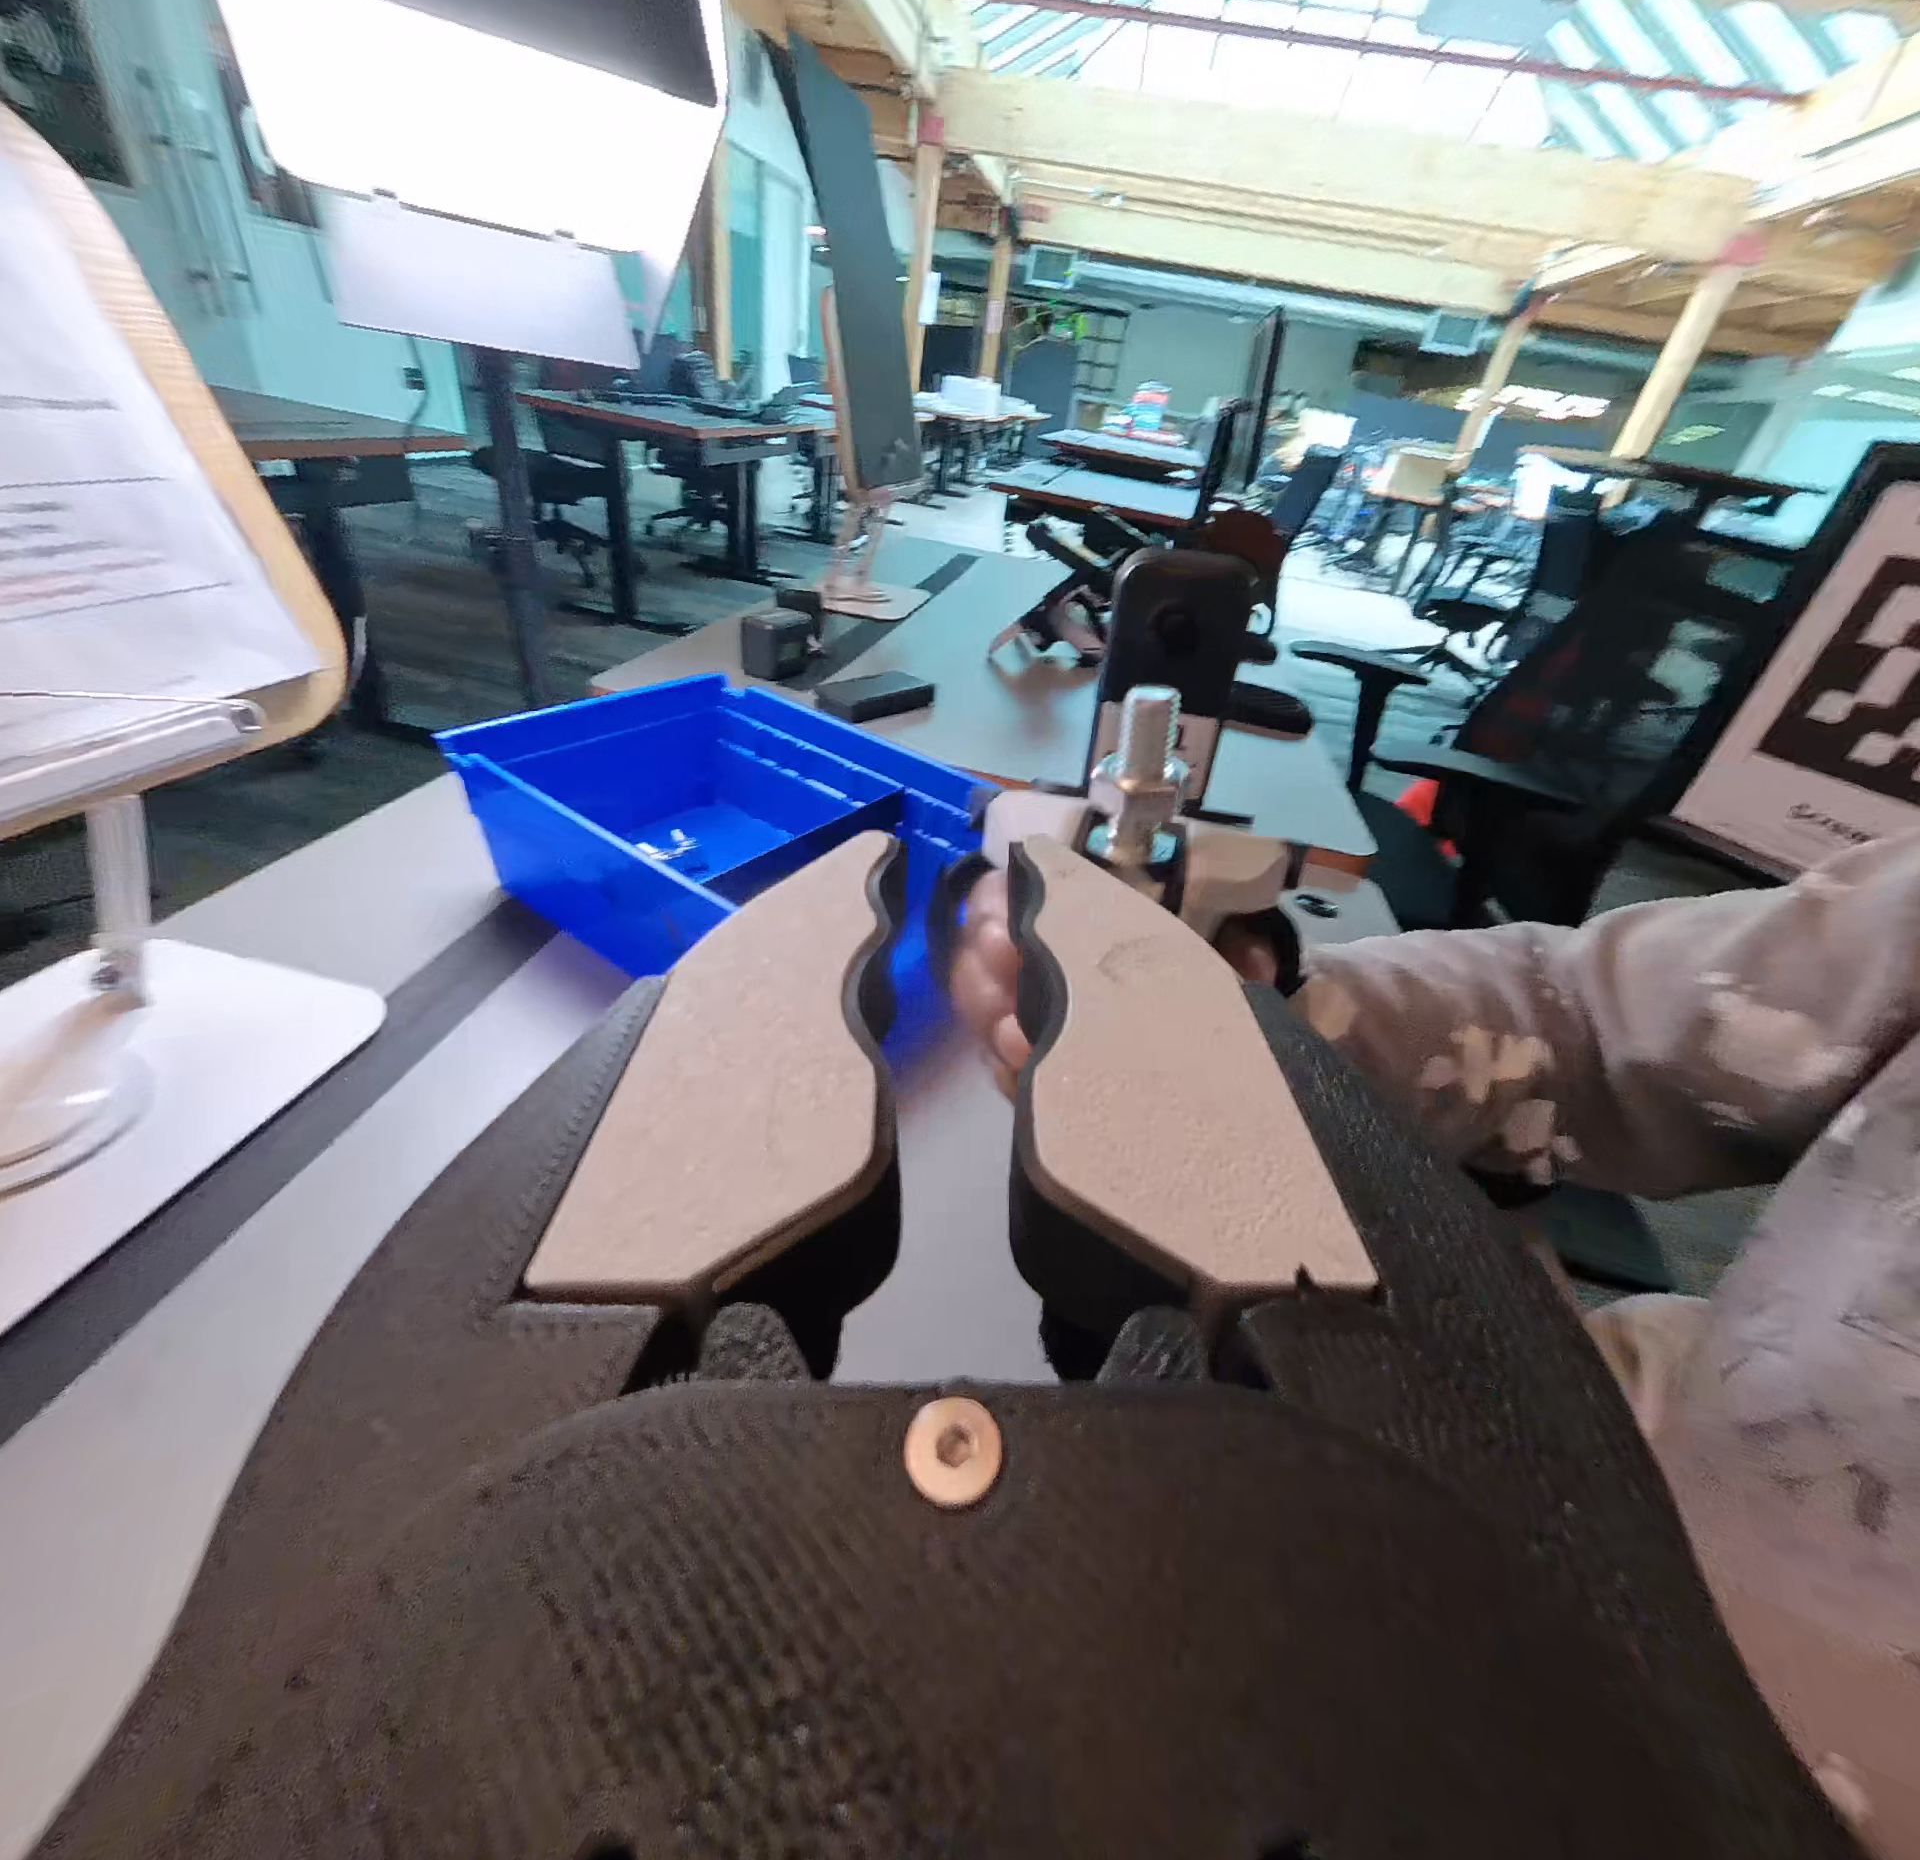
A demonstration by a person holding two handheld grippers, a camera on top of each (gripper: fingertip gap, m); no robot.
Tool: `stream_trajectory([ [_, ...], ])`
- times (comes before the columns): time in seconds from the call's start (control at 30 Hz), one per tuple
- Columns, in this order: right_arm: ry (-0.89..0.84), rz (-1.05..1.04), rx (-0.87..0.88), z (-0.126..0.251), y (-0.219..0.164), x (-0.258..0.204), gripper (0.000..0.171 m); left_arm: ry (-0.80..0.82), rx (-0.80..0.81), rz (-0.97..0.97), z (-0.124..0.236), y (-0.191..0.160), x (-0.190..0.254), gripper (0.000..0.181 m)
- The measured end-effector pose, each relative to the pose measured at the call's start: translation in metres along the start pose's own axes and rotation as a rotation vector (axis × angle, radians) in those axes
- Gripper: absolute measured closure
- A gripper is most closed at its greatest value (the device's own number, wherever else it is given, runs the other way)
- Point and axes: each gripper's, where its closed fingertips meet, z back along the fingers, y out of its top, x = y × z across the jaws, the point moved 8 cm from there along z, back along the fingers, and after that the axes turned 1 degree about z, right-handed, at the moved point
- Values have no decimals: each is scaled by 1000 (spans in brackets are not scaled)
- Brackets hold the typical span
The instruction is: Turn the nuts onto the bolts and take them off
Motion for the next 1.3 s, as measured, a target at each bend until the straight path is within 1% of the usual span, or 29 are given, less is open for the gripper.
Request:
stream_trajectory([
  [0.13,-26,28,-29,0,0,1,153,-58,36,39,3,4,1,158],
  [0.3,-61,29,-66,-3,-7,3,153,-121,6,33,-5,1,12,150],
  [0.37,-58,35,-66,-4,-6,2,153,-102,-19,16,-9,-2,11,147],
  [0.43,-59,40,-62,-3,-5,1,153,-114,-18,41,-8,-1,11,149],
  [0.47,-52,34,-45,-2,-4,2,153,-98,-12,50,-7,0,9,154],
  [0.5,-27,22,-18,0,-2,2,153,-31,-7,34,-4,0,4,165],
  [0.53,-14,10,-6,1,0,2,153,7,-10,8,-1,0,1,164],
  [0.63,-31,35,-24,1,2,2,153,-59,17,53,2,3,3,159],
  [0.77,-59,32,-52,-1,-3,4,153,-127,-10,40,-5,2,13,147],
  [0.87,-55,41,-64,-3,-4,1,153,-93,-39,10,-10,-2,13,146],
  [0.9,-58,44,-61,-3,-3,1,153,-98,-30,17,-9,-2,12,149],
  [0.93,-54,43,-46,-2,-2,1,153,-89,-25,36,-7,0,10,153],
  [0.97,-27,35,-24,0,1,0,153,-37,-11,39,-4,1,5,161],
  [1.03,-20,34,-12,1,5,0,153,-23,-4,36,1,1,1,160],
  [1.13,-47,41,-29,1,3,2,153,-71,18,41,1,4,6,155],
  [1.2,-63,33,-48,0,-1,3,153,-107,0,26,-4,2,12,150],
  [1.3,-64,37,-61,-2,-4,2,153,-80,-32,-1,-9,-1,12,148],
])
